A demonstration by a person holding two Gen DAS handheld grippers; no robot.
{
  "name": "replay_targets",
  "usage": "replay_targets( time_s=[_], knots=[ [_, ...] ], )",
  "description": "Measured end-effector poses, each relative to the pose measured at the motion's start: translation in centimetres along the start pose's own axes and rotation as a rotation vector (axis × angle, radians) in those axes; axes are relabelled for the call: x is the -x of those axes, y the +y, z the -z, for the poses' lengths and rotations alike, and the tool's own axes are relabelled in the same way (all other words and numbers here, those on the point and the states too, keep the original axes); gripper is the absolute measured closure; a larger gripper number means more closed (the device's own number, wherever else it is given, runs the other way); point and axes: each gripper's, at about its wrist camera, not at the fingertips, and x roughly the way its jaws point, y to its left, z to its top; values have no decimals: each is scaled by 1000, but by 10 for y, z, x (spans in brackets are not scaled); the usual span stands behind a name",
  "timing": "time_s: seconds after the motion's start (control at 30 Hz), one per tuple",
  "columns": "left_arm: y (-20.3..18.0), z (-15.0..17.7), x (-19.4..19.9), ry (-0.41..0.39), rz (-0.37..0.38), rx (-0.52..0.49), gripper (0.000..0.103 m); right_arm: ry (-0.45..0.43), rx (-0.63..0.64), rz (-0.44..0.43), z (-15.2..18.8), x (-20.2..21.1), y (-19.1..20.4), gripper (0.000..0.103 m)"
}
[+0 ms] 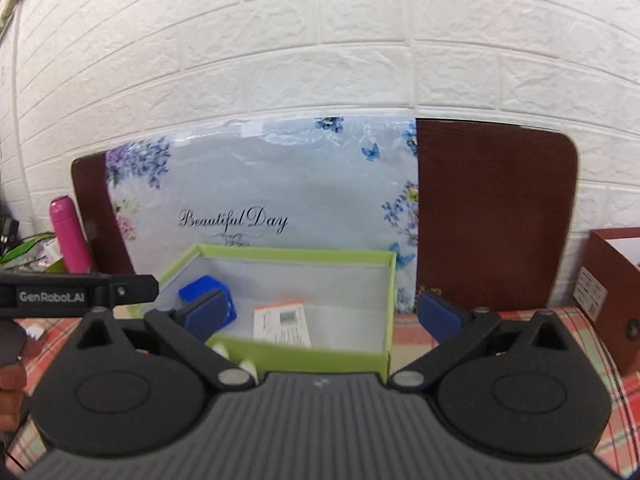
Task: Organize objects
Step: 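Grasp the white-pink glove with the left tool while the right grasps the blue medicine box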
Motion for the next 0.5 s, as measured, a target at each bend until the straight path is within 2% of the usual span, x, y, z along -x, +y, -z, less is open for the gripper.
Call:
replay_targets(
  time_s=[0.1,0.27,0.5],
  knots=[
    [-4,25,11,42,12,-2,9,-1,34,24,23,29,3,0],
    [-6,56,24,95,28,10,9,31,9,59,63,63,1,0],
    [-13,81,23,154,91,38,9,143,-29,101,117,72,1,0]
  ],
)
